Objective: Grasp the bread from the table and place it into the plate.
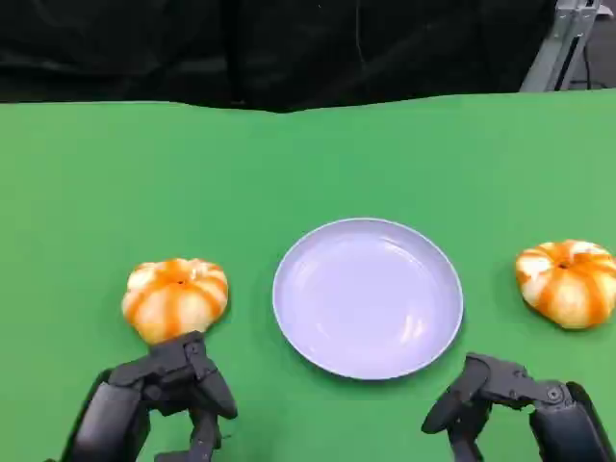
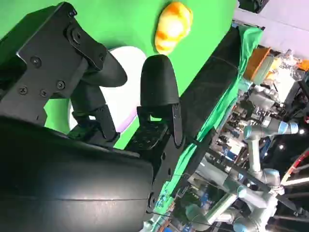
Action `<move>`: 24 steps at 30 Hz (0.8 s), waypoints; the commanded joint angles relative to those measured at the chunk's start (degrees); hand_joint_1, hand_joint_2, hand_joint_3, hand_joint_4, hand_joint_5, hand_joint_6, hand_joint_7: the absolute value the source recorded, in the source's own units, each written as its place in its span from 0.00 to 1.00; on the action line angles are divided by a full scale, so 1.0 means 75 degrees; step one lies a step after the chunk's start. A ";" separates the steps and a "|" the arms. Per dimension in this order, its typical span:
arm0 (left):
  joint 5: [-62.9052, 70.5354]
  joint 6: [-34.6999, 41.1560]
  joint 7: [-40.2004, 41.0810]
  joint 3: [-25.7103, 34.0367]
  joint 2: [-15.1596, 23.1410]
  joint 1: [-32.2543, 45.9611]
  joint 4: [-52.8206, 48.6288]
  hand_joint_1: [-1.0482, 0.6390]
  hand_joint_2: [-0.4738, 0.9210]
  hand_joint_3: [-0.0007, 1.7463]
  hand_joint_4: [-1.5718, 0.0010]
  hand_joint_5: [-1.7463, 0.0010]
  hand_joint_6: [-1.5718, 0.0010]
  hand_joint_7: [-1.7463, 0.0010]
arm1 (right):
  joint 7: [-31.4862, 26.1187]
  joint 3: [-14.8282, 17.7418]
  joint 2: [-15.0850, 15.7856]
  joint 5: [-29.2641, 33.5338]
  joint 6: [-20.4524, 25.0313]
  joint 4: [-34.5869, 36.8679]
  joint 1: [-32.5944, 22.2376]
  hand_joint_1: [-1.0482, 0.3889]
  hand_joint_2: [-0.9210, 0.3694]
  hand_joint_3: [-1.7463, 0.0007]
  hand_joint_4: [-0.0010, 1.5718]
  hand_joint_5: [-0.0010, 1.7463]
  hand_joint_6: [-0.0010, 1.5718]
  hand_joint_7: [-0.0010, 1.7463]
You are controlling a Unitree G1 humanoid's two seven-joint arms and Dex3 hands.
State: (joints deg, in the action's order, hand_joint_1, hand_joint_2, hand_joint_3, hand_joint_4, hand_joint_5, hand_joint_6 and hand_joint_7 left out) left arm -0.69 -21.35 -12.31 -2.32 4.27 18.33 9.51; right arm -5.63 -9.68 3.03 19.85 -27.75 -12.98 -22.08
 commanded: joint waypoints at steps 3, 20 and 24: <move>-0.0051 -0.0070 0.0035 0.0066 0.0106 0.0001 -0.0023 0.62 0.57 0.86 0.48 0.00 0.50 0.08 | -0.0012 0.0012 0.0034 -0.0112 -0.0039 -0.0018 -0.0016 0.77 0.54 0.18 0.54 0.88 0.55 0.73; -0.0173 0.0130 -0.0025 0.0154 0.0163 -0.0210 -0.0051 0.61 0.61 0.80 0.51 0.08 0.53 0.20 | -0.0056 -0.0004 0.0019 -0.0057 -0.0088 0.0038 0.0002 0.76 0.54 0.18 0.54 0.88 0.56 0.73; -0.0232 0.0197 -0.0074 0.0157 0.0203 -0.0244 -0.0041 0.61 0.63 0.76 0.53 0.13 0.53 0.27 | -0.0054 -0.0002 0.0021 -0.0066 -0.0094 0.0043 0.0001 0.76 0.54 0.18 0.54 0.88 0.56 0.73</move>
State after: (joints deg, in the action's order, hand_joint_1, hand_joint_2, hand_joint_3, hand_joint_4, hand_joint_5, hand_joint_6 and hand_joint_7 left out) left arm -1.48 -20.45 -12.48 -1.78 4.74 16.49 8.88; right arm -5.64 -9.80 3.01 19.99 -27.83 -12.75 -21.96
